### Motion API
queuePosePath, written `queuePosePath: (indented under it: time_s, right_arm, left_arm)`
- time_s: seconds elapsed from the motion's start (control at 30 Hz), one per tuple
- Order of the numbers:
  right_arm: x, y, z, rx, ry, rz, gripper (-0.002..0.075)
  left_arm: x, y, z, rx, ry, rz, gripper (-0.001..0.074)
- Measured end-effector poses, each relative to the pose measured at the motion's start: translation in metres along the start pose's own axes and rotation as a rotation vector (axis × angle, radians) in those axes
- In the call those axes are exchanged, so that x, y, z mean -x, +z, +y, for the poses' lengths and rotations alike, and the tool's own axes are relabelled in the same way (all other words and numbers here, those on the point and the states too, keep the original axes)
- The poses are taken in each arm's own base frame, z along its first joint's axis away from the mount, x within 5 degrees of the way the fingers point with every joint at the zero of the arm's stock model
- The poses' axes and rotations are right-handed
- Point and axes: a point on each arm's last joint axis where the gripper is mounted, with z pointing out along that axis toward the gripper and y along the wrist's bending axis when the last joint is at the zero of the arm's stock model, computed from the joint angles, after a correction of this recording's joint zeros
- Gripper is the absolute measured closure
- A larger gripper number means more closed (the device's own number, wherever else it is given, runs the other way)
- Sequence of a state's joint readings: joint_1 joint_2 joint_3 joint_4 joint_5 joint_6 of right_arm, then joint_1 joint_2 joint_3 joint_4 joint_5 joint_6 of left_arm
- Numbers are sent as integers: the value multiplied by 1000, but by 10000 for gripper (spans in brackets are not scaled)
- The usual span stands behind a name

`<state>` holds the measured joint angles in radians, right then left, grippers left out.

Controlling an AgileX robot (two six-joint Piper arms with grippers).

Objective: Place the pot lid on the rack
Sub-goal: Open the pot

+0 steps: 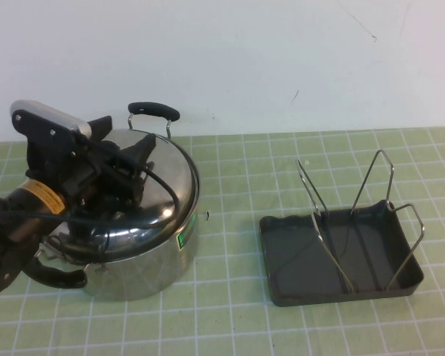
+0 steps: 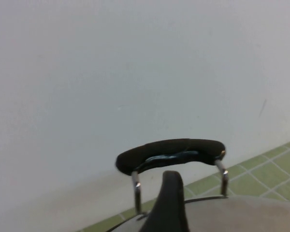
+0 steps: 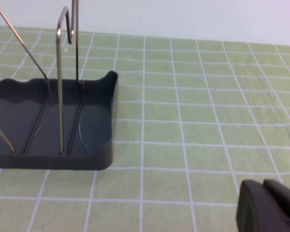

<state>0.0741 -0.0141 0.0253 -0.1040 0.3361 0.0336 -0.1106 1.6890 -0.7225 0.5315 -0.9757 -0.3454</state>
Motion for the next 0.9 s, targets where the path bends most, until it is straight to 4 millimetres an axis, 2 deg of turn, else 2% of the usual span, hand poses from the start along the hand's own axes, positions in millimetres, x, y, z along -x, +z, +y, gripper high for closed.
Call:
queuePosePath:
  time_s: [0.17, 0.23, 0.3, 0.4, 0.63, 0.7, 0.8, 0.9]
  right_arm:
    - [0, 0, 0, 0, 0, 0, 727]
    - [0, 0, 0, 0, 0, 0, 727]
    - [0, 0, 0, 0, 0, 0, 727]
    - [0, 0, 0, 0, 0, 0, 727]
    - [0, 0, 0, -1, -2, 0, 727]
    - [0, 0, 0, -2, -5, 0, 727]
    - [0, 0, 0, -2, -6, 0, 727]
    - [0, 0, 0, -2, -2, 0, 727]
  left_arm:
    - [0, 0, 5, 58, -51, -4, 174]
    - [0, 0, 6, 59, -71, -2, 202]
    - [0, 0, 6, 60, -95, -6, 267]
    - [1, 0, 4, 40, -103, -14, 426]
    - [7, -2, -5, -56, -101, -69, 422]
    - [17, -5, -9, -92, -92, -100, 422]
    - [42, -15, -18, -152, -117, -168, 422]
    - [64, -26, -29, -234, -210, -203, 422]
